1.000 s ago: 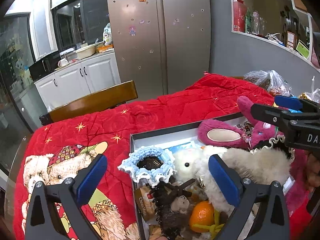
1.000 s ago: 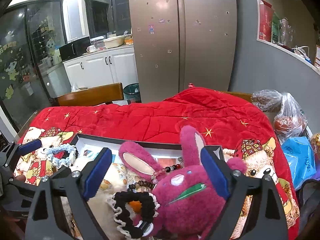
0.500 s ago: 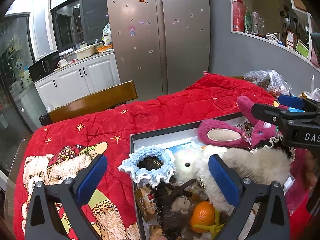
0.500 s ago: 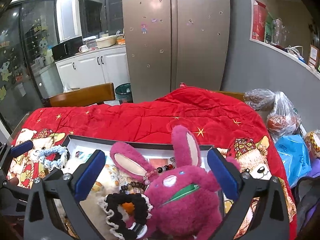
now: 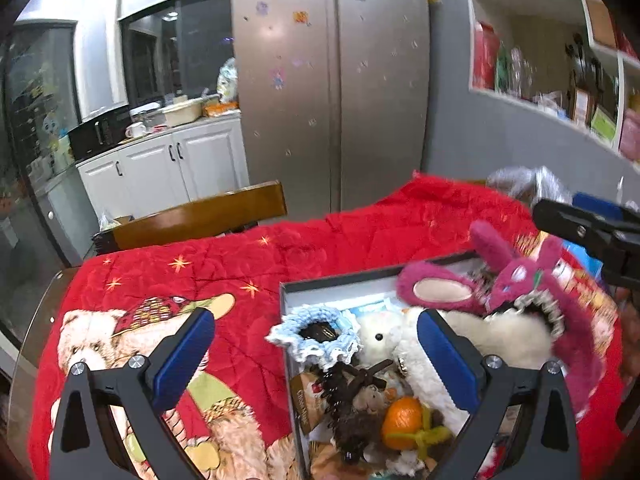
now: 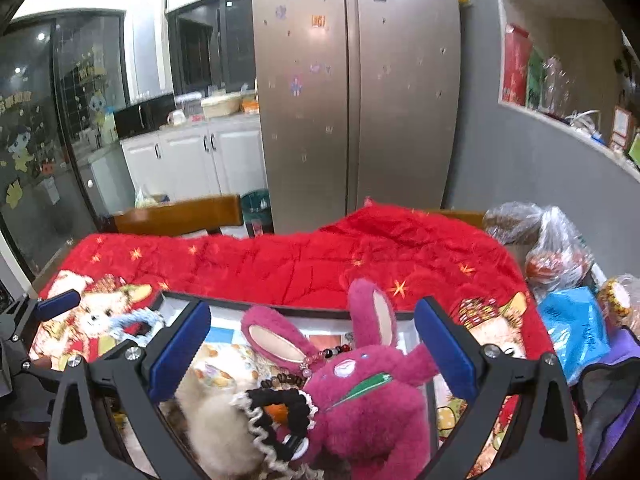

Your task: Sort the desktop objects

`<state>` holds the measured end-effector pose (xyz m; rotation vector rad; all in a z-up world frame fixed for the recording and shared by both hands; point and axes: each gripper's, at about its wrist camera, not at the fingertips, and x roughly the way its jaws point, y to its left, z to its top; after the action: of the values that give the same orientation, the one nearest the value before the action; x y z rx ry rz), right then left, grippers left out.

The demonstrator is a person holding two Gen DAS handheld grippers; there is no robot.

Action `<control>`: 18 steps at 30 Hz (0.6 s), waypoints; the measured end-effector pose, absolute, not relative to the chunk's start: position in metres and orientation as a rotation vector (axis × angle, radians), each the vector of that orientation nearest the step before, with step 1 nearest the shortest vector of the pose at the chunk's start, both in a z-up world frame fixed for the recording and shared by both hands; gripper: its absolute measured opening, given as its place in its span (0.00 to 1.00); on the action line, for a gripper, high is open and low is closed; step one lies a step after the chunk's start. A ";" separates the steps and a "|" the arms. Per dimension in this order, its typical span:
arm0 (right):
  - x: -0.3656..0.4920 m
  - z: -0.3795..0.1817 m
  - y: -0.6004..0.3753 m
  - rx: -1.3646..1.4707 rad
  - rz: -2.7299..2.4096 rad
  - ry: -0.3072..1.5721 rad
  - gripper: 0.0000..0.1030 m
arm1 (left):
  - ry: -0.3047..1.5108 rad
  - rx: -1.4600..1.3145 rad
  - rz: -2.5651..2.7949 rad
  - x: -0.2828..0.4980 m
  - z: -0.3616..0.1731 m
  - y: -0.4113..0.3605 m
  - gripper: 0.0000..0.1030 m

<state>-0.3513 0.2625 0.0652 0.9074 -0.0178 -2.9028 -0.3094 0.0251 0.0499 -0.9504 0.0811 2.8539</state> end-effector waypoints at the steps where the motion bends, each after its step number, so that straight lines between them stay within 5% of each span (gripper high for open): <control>1: -0.343 0.071 0.263 0.885 -2.905 -0.023 1.00 | 0.052 -0.920 2.875 -0.300 0.059 0.020 1.00; 11: -0.226 0.129 0.269 0.716 -2.972 0.039 1.00 | -0.040 -0.621 2.939 -0.174 0.138 0.013 1.00; 18: -0.121 0.135 0.265 0.558 -2.944 -0.016 1.00 | -0.060 -0.514 2.974 -0.083 0.139 0.011 1.00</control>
<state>-0.1212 0.2646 0.1347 0.5577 -0.0156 -2.9444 -0.0834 0.0106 0.1389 -0.5143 -0.0603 2.9743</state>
